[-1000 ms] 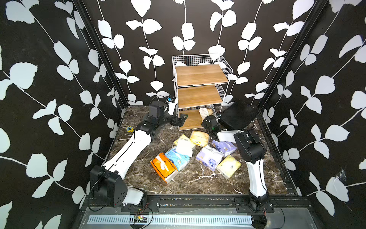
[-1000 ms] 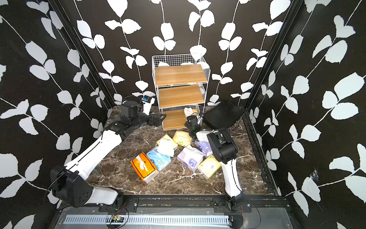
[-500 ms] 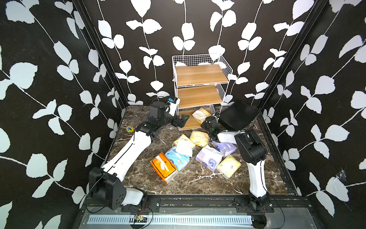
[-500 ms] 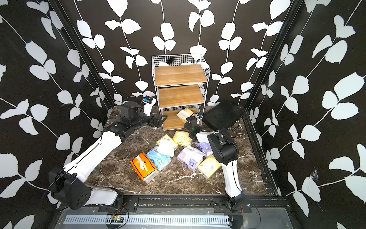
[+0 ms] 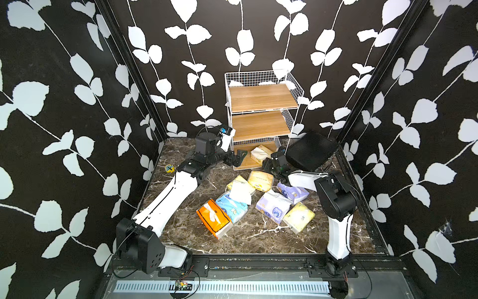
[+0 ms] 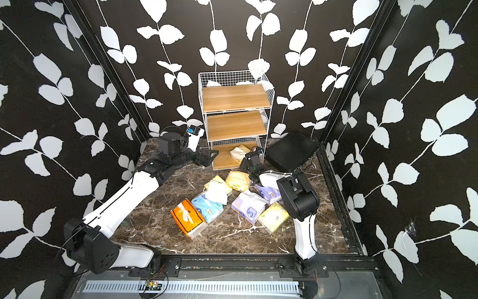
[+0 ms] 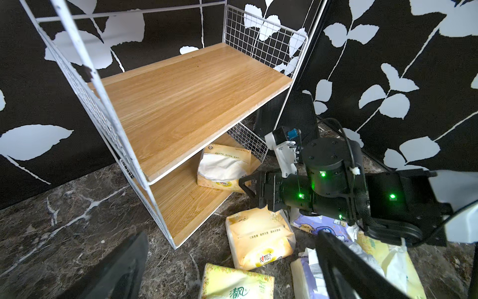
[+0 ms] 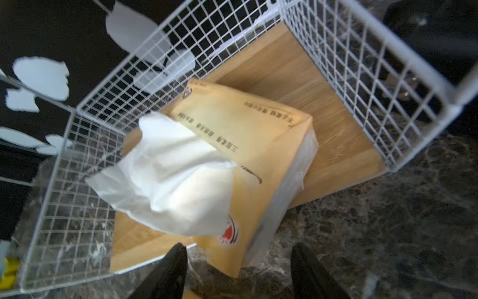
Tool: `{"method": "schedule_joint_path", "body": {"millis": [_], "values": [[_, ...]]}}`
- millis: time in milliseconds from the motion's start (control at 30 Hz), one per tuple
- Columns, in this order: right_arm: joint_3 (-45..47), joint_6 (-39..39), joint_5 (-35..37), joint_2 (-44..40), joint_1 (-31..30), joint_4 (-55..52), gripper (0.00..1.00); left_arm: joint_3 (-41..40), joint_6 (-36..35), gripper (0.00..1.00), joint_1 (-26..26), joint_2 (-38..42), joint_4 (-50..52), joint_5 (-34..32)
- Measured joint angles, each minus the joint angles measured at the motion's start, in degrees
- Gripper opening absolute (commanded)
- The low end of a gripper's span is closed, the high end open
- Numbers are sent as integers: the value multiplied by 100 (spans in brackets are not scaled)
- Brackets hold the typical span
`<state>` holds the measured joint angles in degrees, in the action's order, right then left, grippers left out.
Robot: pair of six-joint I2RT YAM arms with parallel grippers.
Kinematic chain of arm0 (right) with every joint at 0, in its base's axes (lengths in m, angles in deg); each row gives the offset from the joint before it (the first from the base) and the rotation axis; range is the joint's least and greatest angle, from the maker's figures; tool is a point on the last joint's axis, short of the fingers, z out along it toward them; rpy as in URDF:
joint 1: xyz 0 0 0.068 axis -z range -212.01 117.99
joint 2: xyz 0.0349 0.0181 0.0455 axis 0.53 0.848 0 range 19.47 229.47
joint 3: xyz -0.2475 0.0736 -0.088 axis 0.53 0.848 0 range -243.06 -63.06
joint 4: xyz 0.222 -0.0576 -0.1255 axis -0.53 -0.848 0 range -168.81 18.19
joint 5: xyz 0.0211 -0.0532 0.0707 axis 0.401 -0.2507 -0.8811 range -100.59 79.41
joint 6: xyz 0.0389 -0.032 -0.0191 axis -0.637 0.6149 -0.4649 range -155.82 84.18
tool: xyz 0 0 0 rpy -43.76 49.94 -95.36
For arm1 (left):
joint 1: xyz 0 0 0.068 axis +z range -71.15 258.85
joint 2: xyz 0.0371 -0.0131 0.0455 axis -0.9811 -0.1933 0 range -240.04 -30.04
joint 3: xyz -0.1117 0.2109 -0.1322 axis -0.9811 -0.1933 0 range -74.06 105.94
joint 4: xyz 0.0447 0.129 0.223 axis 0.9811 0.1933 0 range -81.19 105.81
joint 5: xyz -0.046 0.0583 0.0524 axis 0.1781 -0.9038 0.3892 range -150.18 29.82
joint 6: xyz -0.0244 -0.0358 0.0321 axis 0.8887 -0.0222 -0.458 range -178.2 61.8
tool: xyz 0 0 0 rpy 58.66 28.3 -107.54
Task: Remove the tissue boxes from the shelf
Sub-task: Adjust the box of tissues on the shelf, then pick up a box of tissues from the shelf.
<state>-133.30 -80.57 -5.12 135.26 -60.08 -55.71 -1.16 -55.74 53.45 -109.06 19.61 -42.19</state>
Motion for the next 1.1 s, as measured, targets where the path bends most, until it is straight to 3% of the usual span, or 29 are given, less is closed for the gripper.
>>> {"method": "schedule_joint_path", "body": {"millis": [267, 433, 567, 833, 1100], "values": [[-15, 44, -275, 22, 151, -24, 75, 0, -59, 99, -7, 0, 4, 0], [-251, 44, -352, 249, 173, -39, 72, 0, -66, 99, -7, -2, 9, 0], [-531, 20, -407, 505, 173, 0, 58, 0, -103, 99, -7, -2, 46, -2], [-520, 57, -354, 533, 155, 144, 3, 0, -166, 99, -11, -2, 92, -20], [-22, 389, -446, -63, 146, -94, 0, -50, -275, 99, -17, 39, 131, -181]]}}
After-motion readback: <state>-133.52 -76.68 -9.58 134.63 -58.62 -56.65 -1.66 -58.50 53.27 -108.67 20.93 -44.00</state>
